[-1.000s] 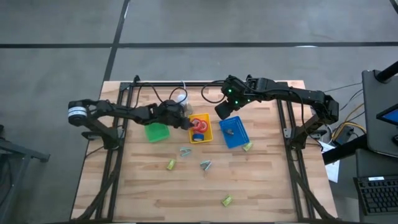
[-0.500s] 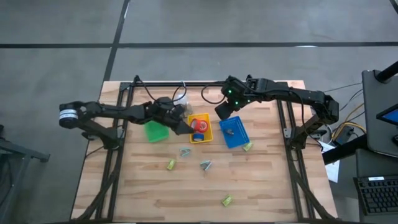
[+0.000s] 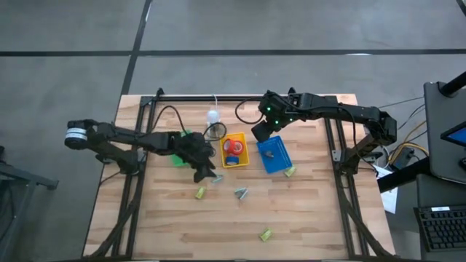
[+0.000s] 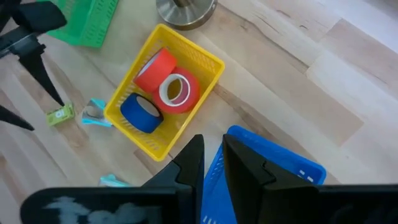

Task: Pick and place Stapler, Stapler remover, tape
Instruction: Put the top light blue staple remover into the blue basket

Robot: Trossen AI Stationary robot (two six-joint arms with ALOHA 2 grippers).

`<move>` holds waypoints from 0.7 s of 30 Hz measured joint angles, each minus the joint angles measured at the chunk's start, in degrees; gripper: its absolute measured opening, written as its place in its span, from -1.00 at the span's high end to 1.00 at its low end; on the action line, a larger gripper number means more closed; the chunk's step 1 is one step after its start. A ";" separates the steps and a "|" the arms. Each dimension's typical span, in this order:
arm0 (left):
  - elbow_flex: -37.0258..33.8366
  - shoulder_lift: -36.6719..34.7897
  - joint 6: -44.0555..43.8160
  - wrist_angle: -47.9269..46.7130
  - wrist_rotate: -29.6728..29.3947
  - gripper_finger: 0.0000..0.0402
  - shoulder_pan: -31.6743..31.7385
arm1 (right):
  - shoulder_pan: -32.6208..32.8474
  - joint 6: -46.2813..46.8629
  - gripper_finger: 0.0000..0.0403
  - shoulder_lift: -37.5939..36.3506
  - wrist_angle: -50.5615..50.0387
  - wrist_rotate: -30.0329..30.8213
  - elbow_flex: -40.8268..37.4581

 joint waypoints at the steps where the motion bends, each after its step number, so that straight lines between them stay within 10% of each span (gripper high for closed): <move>1: 0.00 0.00 1.44 0.16 -1.94 -0.02 -0.62 | 0.00 0.02 0.72 0.02 0.05 0.02 -0.04; 21: 0.76 6.39 10.48 -1.40 -5.82 0.30 -1.39 | 1.27 1.69 0.72 0.02 0.50 0.15 -0.87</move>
